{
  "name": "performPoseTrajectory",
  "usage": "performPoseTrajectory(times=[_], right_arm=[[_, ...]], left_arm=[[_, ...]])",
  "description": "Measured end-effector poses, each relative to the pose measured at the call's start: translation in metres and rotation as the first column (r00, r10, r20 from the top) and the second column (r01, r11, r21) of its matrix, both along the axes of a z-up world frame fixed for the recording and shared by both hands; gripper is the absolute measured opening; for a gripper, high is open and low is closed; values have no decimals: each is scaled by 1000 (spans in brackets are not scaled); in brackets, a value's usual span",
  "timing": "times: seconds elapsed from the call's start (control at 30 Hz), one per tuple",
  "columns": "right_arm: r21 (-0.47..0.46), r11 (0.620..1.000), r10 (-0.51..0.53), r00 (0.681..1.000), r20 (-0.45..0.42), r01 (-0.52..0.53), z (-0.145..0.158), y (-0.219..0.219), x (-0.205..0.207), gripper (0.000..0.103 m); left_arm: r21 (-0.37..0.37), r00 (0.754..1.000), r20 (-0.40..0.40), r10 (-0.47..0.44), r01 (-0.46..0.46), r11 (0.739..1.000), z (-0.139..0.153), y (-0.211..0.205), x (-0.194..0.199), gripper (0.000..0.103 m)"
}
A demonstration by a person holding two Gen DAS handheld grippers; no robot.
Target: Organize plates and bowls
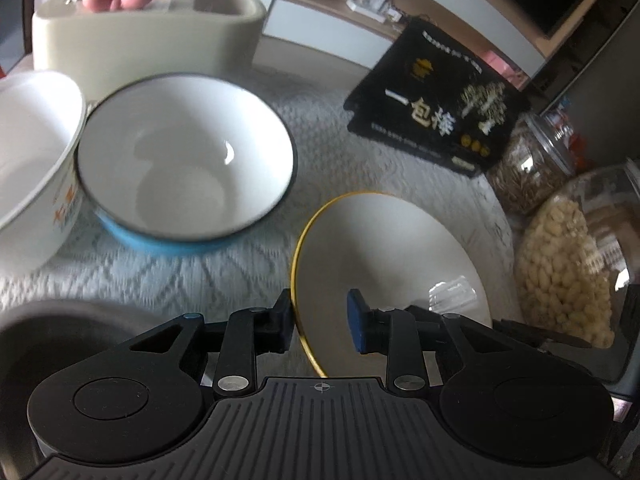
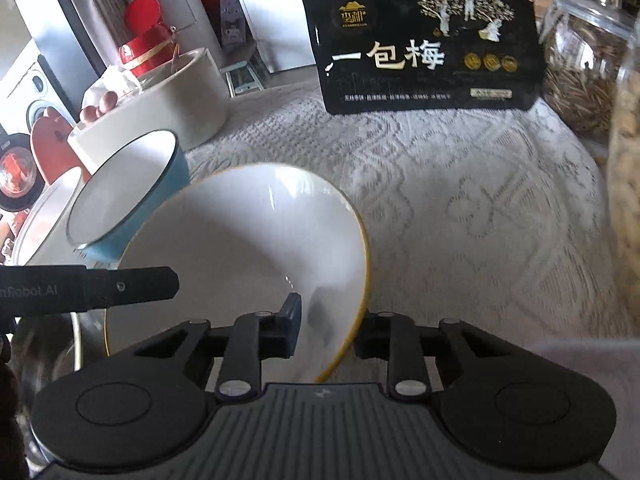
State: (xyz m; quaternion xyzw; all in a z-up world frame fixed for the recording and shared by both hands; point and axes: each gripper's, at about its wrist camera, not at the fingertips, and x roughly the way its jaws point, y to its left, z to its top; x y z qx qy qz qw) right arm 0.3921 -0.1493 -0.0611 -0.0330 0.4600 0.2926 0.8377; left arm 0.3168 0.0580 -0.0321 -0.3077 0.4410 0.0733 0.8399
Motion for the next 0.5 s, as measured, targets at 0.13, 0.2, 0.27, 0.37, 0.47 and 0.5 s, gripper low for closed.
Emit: performPoseTrajectory(times=[0.13, 0.2, 0.27, 0.37, 0.47, 0.5], right_arm=[[-29, 1000, 7, 1000, 18, -7, 5, -14, -26, 25], [-41, 999, 5, 1000, 28, -3, 6, -22, -39, 25], [-52, 999, -1, 999, 38, 3, 6, -30, -54, 26], [-64, 998, -3, 998, 55, 6, 9, -38, -77, 27], [-60, 998, -24, 999, 39, 26, 9, -46, -93, 27], [-60, 998, -32, 999, 34, 34, 8, -47, -98, 27]], left_arm=[[13, 999, -18, -46, 46, 999, 6, -20, -22, 31], [29, 997, -17, -73, 73, 997, 11, -32, -35, 31], [45, 996, -15, -89, 89, 995, 13, -43, -49, 31], [50, 993, -27, -112, 113, 992, 14, -56, -71, 32], [41, 992, -26, -125, 126, 991, 15, -63, -91, 32], [40, 991, -28, -129, 131, 991, 15, -65, -95, 32]])
